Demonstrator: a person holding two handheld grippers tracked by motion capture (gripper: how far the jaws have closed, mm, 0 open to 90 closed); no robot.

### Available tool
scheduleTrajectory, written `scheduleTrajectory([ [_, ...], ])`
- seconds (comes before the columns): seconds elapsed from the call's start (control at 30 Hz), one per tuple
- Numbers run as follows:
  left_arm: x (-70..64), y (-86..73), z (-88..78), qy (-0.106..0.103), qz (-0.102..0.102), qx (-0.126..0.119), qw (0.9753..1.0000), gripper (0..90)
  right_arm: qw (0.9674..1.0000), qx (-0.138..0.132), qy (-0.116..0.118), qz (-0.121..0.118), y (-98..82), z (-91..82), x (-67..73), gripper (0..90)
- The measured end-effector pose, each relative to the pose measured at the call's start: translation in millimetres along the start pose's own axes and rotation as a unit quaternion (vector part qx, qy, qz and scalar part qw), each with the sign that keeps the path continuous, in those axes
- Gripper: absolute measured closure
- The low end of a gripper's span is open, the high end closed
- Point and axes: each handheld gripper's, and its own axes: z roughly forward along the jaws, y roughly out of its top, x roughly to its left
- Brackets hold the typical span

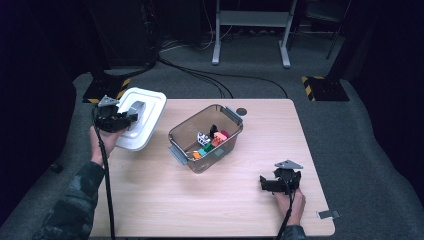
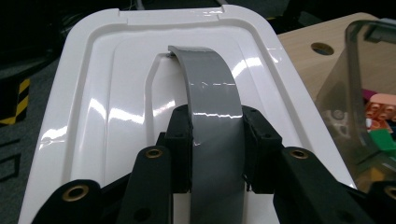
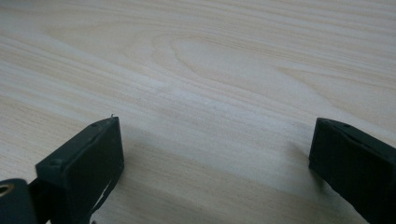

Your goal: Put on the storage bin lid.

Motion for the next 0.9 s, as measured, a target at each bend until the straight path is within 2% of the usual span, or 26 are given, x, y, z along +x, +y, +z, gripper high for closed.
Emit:
scheduleTrajectory([
  [0.17, -14.7, 17.3, -5.2, -0.019, 0.019, -0.006, 0.9996, 67.7, 1.0, 0.0, 0.0, 0.0, 0.0, 0.0, 0.0, 2.1],
  [0.23, -23.1, 24.1, -5.3, -0.028, 0.023, -0.01, 0.9993, 67.7, 1.0, 0.0, -0.001, -0.001, -0.1, -0.1, -0.2, 2.2],
  [0.33, -37.9, 33.6, -4.5, -0.044, 0.04, -0.009, 0.9982, 67.7, 1.0, 0.0, -0.001, 0.0, -0.1, -0.1, -0.2, 2.2],
  [0.57, -72.0, 47.1, 6.2, -0.076, 0.065, -0.002, 0.995, 67.7, 1.0, 0.0, -0.001, 0.0, -0.1, -0.1, -0.2, 2.2],
  [0.6, -80.7, 49.5, 9.8, -0.086, 0.069, 0.001, 0.9939, 67.7, 1.0, 0.0, -0.001, 0.0, -0.1, -0.1, -0.1, 2.2],
  [0.63, -80.7, 49.5, 9.8, -0.086, 0.069, 0.001, 0.9939, 67.7, 1.0, 0.0, -0.001, 0.0, -0.1, -0.1, -0.1, 2.2],
  [0.67, -88.9, 51.7, 12.9, -0.094, 0.078, 0.004, 0.9925, 67.7, 1.0, -0.001, -0.001, 0.002, 0.0, 0.0, 0.1, 2.2],
  [0.7, -88.9, 51.7, 12.9, -0.094, 0.078, 0.004, 0.9925, 67.7, 1.0, -0.001, -0.001, 0.002, 0.0, 0.0, 0.1, 2.2],
  [0.9, -111.8, 55.6, 23.6, -0.117, 0.095, 0.01, 0.9885, 67.6, 1.0, -0.001, -0.001, 0.002, 0.0, 0.0, 0.1, 2.2],
])
